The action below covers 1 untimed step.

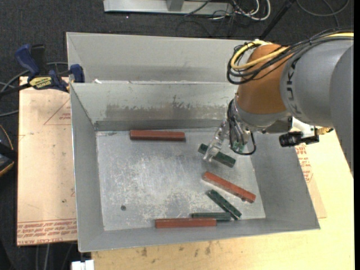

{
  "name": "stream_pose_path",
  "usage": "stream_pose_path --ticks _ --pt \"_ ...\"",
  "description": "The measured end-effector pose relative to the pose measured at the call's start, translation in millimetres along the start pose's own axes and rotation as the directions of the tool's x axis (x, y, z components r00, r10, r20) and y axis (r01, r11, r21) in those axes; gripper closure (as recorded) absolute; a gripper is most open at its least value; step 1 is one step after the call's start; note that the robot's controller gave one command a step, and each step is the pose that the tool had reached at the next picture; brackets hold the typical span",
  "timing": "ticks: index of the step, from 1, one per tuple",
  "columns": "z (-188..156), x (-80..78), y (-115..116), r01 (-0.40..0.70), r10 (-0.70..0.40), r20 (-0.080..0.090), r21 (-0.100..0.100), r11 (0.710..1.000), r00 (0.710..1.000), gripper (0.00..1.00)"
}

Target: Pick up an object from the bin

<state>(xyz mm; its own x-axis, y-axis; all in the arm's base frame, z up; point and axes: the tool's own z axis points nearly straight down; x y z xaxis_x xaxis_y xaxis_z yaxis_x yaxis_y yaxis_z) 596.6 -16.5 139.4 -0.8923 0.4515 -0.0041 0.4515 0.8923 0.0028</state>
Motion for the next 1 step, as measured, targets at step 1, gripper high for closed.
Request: stream_pose_path --ticks 1 --pt "-6.7 -0.5 0.3 0.0 0.0 0.002 -0.001 1.0 1.0 1.0"
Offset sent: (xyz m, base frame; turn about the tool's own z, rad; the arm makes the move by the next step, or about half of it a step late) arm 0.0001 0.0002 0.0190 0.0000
